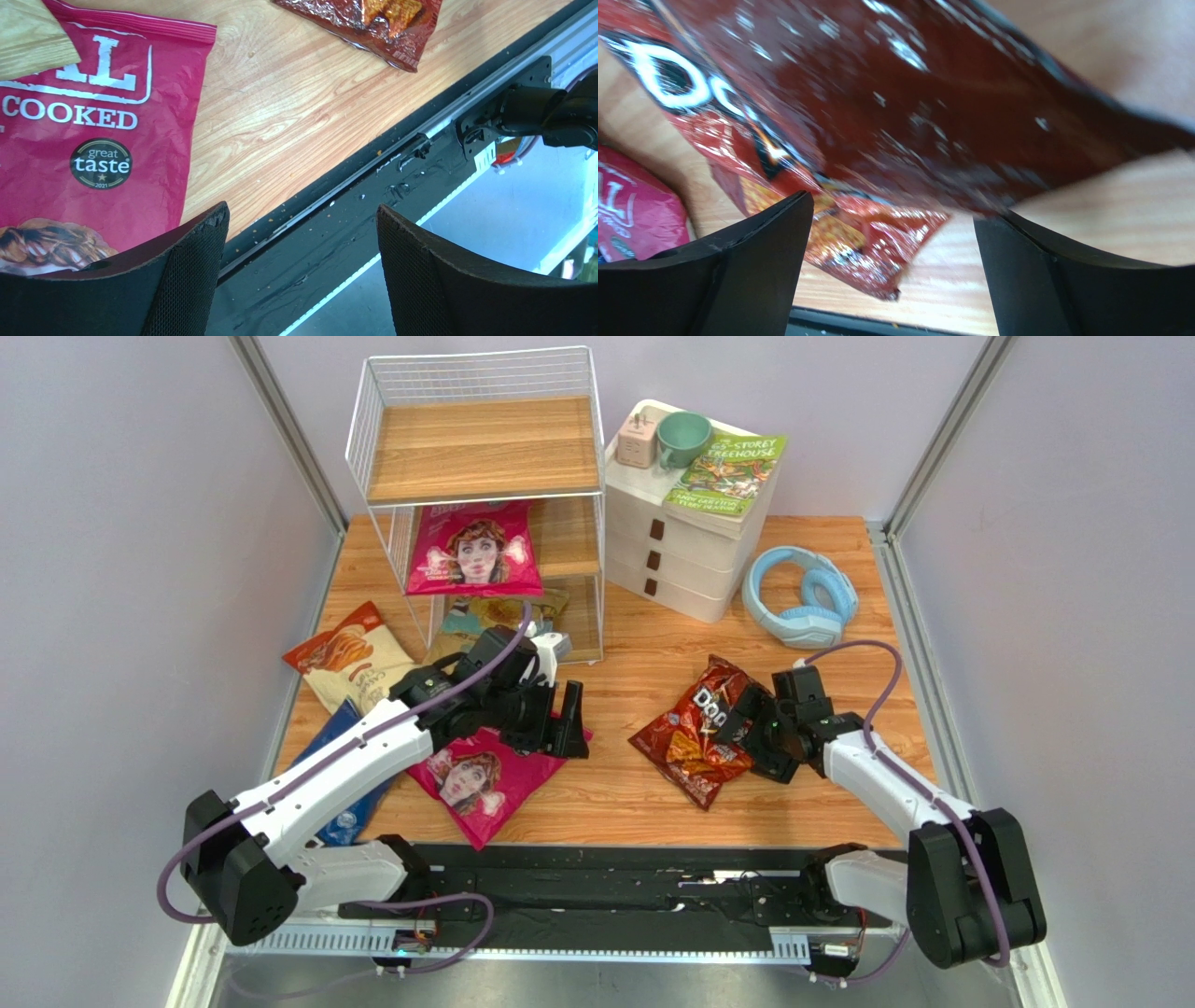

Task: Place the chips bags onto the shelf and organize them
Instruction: Move the potato chip to the center of the board, then pick up the potato chip from the center of the board.

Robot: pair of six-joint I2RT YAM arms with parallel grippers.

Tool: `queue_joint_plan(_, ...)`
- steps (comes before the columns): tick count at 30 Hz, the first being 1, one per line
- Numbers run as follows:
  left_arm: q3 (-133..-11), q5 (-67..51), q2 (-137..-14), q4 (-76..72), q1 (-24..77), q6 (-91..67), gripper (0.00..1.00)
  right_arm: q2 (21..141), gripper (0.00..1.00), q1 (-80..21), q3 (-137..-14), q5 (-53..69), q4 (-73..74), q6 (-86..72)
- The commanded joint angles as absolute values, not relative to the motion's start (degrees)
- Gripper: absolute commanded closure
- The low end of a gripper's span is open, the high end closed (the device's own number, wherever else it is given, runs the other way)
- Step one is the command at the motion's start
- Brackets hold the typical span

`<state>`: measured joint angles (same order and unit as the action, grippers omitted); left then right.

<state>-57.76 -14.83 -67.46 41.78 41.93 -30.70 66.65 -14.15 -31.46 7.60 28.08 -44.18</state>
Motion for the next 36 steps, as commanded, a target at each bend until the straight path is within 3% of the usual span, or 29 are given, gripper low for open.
queue_joint_plan(1, -59.9, -17.8, -67.8, 40.4, 42.0, -29.0, 0.18, 67.3, 0.11, -14.0, -29.9, 9.8, 14.8, -44.2)
queue_joint_plan(9, -59.3, -23.6, -69.4, 38.8, 40.8, -29.4, 0.18, 69.9, 0.15, -13.9, -25.4, 9.6, 4.7, -45.1)
queue_joint_plan(19, -60.4, -23.7, -70.4, 39.4, 40.3, -28.9, 0.18, 66.7, 0.14, -14.1, -28.7, -3.1, 14.9, -43.1)
queue_joint_plan(27, -61.3, -23.6, -71.4, 40.4, 40.1, -28.3, 0.18, 74.6, 0.15, -14.2, -29.7, 3.9, 8.2, -43.6)
queue_joint_plan(30, -61.2, -23.5, -71.1, 40.6, 39.8, -28.2, 0.18, 76.1, 0.24, -14.2, -28.1, 7.4, 1.5, -44.2)
queue_joint_plan(31, -61.3, -23.5, -71.0, 40.6, 39.7, -28.1, 0.18, 76.3, 0.35, -14.2, -28.0, 8.8, 0.6, -45.1)
queue_joint_plan(36, -60.6, -24.6, -71.0, 39.5, 39.4, -29.6, 0.17, 75.0, 0.63, -14.2, -27.3, 10.5, -1.0, -46.6)
